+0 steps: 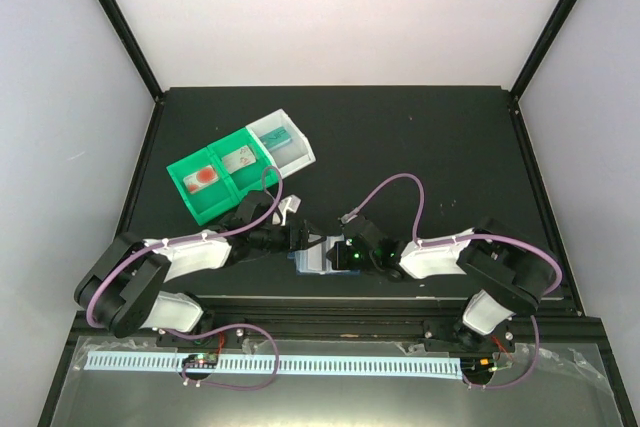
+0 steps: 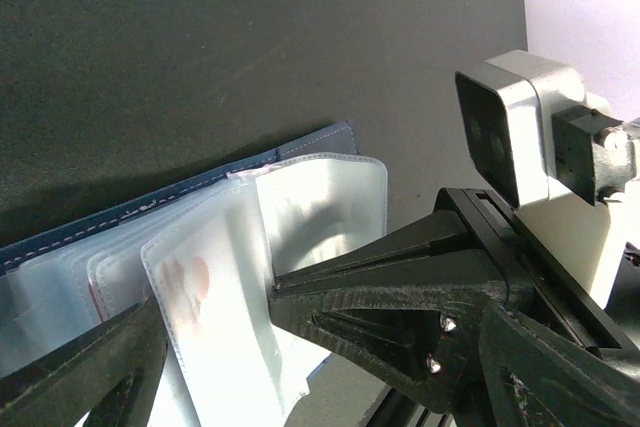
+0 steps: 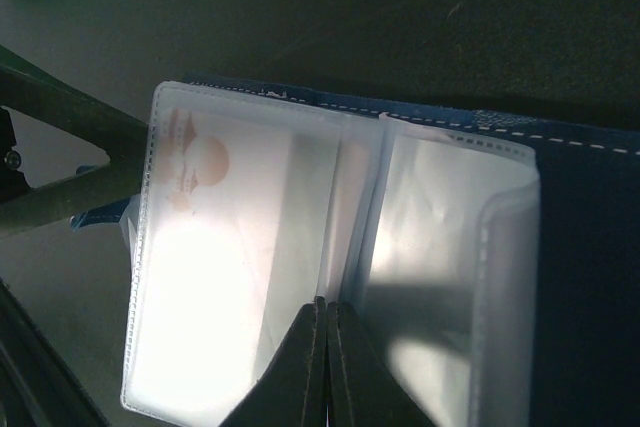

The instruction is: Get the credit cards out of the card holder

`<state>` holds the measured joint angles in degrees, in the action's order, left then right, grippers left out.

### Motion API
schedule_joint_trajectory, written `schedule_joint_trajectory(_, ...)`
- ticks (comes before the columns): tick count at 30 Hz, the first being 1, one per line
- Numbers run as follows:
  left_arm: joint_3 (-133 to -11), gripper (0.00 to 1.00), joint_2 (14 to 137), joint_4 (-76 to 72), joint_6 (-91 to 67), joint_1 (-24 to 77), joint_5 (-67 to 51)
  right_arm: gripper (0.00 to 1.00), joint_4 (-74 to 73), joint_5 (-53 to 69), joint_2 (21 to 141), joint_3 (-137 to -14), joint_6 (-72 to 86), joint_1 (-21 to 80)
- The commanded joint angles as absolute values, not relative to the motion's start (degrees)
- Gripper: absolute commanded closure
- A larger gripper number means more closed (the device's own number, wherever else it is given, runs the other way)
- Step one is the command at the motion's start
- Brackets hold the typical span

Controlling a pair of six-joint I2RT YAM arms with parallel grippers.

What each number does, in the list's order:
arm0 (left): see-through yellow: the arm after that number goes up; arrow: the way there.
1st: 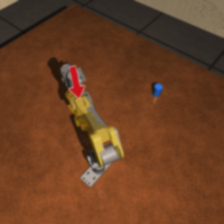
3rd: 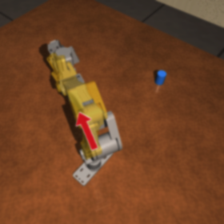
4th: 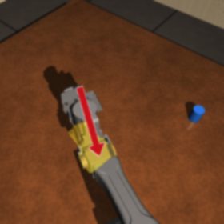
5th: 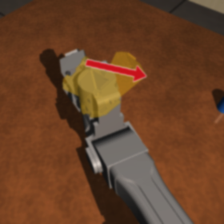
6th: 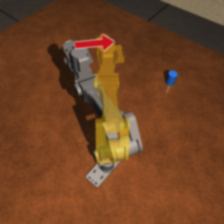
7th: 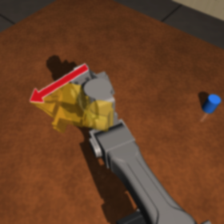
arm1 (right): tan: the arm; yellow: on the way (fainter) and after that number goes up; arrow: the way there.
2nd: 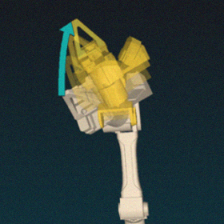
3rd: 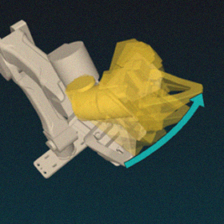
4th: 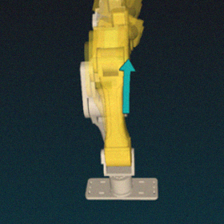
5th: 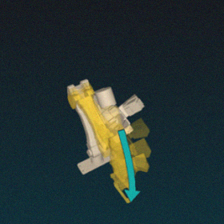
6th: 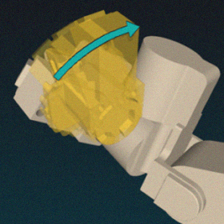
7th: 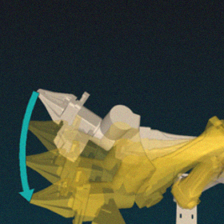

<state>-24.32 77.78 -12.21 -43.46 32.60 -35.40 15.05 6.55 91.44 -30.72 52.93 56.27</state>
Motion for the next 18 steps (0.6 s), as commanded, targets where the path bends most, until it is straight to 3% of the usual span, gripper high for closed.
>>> schedule_joint_trajectory(1,-25.5,0.13,77.5,-14.6,-43.2,32.8,-37.0,0.96,14.2,5.9,92.4,-29.7,52.6,56.6)
schedule_joint_trajectory(10,-25.0,0.13,74.4,-15.2,-45.0,33.0,-38.8,0.92,15.4,6.0,91.1,-29.2,51.9,56.6)
schedule_joint_trajectory(18,-24.3,0.13,74.9,-17.2,-46.2,33.3,-39.9,0.82,16.8,6.0,88.5,-28.1,51.5,56.6)
